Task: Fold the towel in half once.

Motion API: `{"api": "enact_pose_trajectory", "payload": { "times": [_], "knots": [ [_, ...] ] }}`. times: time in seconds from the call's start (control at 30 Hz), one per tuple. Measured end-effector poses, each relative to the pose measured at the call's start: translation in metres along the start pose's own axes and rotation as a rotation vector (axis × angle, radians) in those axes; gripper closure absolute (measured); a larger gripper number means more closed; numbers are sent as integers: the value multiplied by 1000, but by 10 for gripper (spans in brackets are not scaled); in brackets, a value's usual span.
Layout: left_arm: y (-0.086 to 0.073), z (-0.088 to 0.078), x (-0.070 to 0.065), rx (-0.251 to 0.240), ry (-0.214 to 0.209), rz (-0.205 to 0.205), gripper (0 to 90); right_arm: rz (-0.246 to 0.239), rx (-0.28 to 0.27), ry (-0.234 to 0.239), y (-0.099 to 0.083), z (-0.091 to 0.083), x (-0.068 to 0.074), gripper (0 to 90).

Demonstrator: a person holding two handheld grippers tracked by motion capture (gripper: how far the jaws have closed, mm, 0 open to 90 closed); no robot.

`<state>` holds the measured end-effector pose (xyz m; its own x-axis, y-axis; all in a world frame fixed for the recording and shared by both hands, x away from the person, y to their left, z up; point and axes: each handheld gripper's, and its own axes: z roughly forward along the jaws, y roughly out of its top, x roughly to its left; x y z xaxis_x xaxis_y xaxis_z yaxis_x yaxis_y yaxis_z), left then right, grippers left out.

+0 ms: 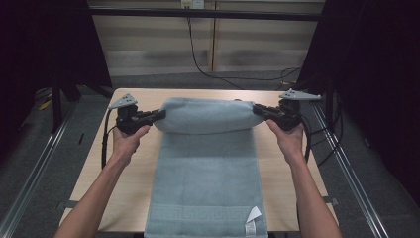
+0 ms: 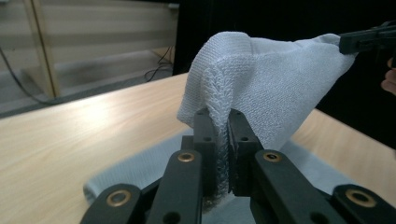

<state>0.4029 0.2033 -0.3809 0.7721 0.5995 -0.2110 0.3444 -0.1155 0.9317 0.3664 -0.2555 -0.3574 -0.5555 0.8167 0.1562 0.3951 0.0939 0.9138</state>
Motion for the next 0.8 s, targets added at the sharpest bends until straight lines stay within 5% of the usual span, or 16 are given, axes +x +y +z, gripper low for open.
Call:
{"api": "enact_pose_trajectory", "payload": {
  "times": [0.2,0.33,0.47,0.6,0.7,0.8],
  "knots": [
    [14,-32,-28,-57,-33,51,845,-32,-61,45,9,-38,22,844],
    [4,-56,-43,-73,-68,51,842,-48,-69,85,-1,-60,42,844],
    [-27,-72,-56,-51,-86,58,839,-67,-52,132,-26,-77,62,843],
    [-74,-73,-64,33,-103,36,836,-70,13,148,-65,-83,75,840],
    [-111,-68,-64,106,-108,-6,831,-3,62,186,-105,-78,74,839],
    [-128,-68,-67,191,-115,5,814,29,150,200,-138,-71,75,836]
  ]
}}
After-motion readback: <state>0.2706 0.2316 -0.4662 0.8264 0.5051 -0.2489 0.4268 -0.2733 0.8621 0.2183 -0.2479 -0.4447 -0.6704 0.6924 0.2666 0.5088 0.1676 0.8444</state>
